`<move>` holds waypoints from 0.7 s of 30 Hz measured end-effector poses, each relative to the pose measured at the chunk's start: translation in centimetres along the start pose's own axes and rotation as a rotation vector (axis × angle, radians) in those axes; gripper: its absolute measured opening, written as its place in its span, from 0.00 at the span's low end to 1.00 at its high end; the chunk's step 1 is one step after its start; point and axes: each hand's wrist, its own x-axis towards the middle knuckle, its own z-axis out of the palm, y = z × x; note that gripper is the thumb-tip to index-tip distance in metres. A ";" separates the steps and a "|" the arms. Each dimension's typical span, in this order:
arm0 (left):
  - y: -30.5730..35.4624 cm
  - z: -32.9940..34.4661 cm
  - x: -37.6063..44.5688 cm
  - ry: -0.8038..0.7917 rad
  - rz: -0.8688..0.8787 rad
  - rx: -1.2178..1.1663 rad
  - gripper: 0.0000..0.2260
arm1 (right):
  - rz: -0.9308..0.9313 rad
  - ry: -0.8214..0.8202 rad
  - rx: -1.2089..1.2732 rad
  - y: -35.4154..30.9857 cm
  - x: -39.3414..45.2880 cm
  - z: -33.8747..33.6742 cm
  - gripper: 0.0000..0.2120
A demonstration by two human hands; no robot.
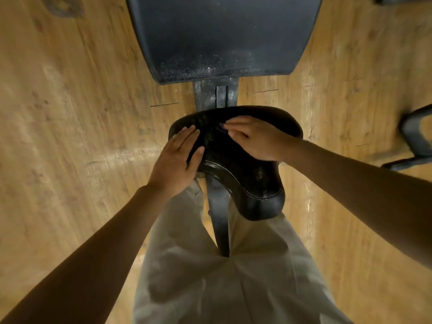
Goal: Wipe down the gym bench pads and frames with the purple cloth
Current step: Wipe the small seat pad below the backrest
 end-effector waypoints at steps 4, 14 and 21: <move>0.2 0.4 0.0 0.013 0.002 -0.023 0.29 | 0.108 0.013 -0.083 -0.6 2.4 0.5 0.22; 0.6 1.1 -0.2 0.039 0.015 0.010 0.32 | 0.061 0.492 -0.175 -4.2 -15.2 6.9 0.21; 0.4 1.8 -0.2 0.102 0.008 0.021 0.29 | 0.079 0.429 -0.083 -3.9 -7.0 3.1 0.19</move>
